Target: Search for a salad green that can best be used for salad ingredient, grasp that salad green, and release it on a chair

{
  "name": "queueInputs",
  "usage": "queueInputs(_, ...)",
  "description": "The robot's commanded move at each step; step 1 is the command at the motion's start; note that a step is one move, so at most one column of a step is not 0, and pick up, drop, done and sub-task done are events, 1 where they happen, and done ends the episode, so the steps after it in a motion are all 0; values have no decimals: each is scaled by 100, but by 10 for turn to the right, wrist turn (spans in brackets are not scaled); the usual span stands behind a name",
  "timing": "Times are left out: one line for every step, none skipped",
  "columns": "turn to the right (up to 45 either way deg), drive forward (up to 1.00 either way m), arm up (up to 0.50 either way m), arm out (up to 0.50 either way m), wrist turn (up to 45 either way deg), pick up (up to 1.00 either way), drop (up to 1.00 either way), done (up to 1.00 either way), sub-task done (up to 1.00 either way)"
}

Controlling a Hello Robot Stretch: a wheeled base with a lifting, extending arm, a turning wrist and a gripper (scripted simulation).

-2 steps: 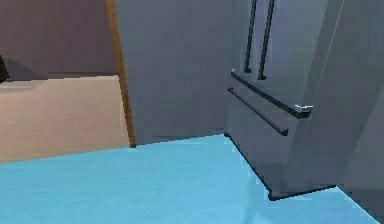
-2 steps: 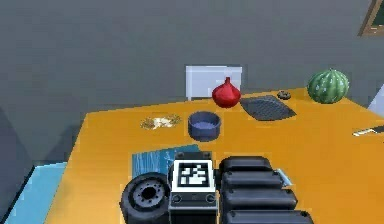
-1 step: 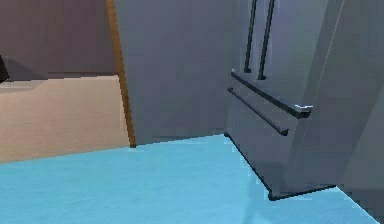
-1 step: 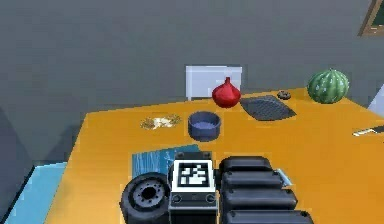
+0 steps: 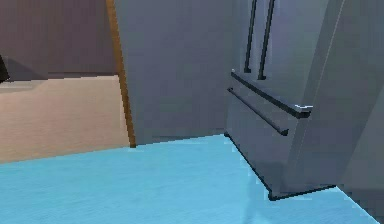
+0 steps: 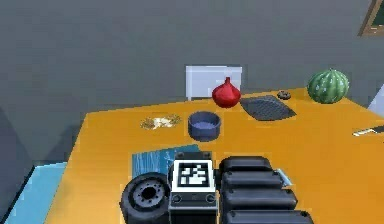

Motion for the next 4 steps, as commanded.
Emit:
queueInputs(450, 0, 0, 0, 0, 0, 0, 0, 0)
queueInputs(270, 0, 0, 0, 0, 0, 0, 0, 0)
queueInputs(-450, 0, 0, 0, 0, 0, 0, 0, 0)
queueInputs(-450, 0, 0, 0, 0, 0, 0, 0, 0)
